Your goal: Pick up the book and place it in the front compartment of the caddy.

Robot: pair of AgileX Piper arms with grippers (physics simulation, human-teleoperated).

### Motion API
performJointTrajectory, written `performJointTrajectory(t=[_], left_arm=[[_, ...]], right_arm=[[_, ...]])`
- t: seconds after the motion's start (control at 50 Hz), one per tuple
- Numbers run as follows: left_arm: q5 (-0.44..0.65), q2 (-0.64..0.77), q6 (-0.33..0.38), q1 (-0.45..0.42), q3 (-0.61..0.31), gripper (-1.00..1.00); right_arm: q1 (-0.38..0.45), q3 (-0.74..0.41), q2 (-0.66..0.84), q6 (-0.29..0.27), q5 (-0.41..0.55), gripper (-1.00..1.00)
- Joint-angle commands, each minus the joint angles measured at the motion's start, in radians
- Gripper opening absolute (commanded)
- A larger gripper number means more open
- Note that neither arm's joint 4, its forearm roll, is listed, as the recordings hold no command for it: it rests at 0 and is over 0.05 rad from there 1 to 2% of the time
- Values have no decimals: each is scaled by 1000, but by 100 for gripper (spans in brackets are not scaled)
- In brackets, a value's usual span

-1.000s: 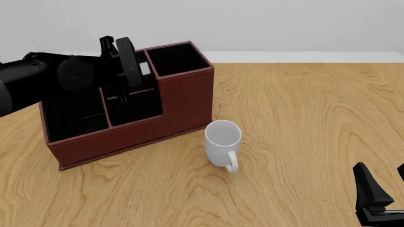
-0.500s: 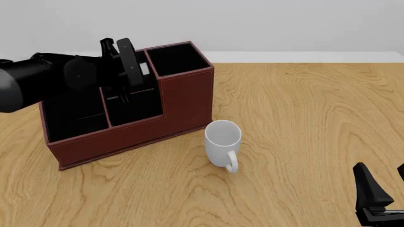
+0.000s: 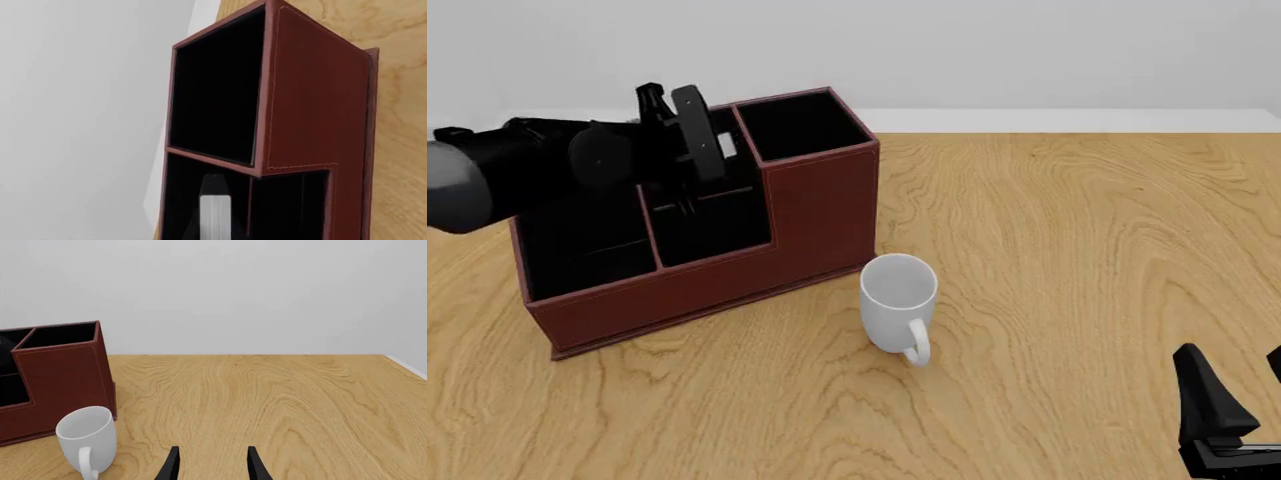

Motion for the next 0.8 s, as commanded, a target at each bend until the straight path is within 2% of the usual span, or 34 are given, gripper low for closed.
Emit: performJointTrajectory(t=[0.02, 0.32, 0.34, 0.38, 0.44, 0.46, 0.62, 0.66, 0.68, 0.72, 0.74, 0.76, 0.8], left_arm=[[-58, 42, 35, 23, -13, -100], [-118, 107, 80, 65, -43, -100], [-130, 119, 88, 76, -55, 100], [-152, 119, 114, 75, -35, 100], [-156, 138, 103, 92, -74, 100], [-195, 136, 141, 96, -44, 100], [-212, 126, 134, 108, -91, 100], [-270, 114, 155, 100, -69, 100], [-270, 120, 137, 109, -103, 100], [-290, 112, 150, 103, -98, 100], [-316, 118, 154, 113, -123, 100], [-298, 114, 140, 112, -138, 100], [-335, 117, 164, 119, -140, 100]], right_arm=[[0, 0, 0, 0, 0, 100], [0, 0, 0, 0, 0, 100], [0, 0, 0, 0, 0, 100], [0, 0, 0, 0, 0, 100], [0, 0, 0, 0, 0, 100], [0, 0, 0, 0, 0, 100], [0, 0, 0, 0, 0, 100], [0, 0, 0, 0, 0, 100], [0, 0, 0, 0, 0, 100], [0, 0, 0, 0, 0, 100], [0, 0, 0, 0, 0, 100], [0, 0, 0, 0, 0, 100], [0, 0, 0, 0, 0, 100]])
